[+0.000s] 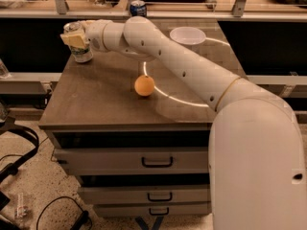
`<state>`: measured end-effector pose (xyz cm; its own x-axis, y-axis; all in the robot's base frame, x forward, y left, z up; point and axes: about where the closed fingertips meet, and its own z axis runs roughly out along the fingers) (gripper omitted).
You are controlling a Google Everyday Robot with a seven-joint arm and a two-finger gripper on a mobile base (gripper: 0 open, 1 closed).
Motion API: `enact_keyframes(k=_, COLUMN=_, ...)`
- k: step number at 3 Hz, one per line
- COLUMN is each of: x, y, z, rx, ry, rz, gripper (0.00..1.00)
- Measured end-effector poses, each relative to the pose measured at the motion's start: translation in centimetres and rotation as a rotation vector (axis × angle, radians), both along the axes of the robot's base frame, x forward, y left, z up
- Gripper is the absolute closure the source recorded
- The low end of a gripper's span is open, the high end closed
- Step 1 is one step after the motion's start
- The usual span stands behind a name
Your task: Pick 7up can
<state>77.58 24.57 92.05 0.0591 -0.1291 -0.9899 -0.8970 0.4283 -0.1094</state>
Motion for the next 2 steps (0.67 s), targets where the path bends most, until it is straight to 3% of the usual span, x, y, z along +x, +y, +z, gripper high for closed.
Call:
enact_keyframes(k=1, x=-0.1, y=0.2, z=0.0, rx=0.000, ry=0.001, rz=0.004, gripper=1.00)
enact_keyframes(k=2, x=-0.5, y=-0.1, z=1.1, rx=0.004, ry=0.001, rz=0.030, gripper=1.00)
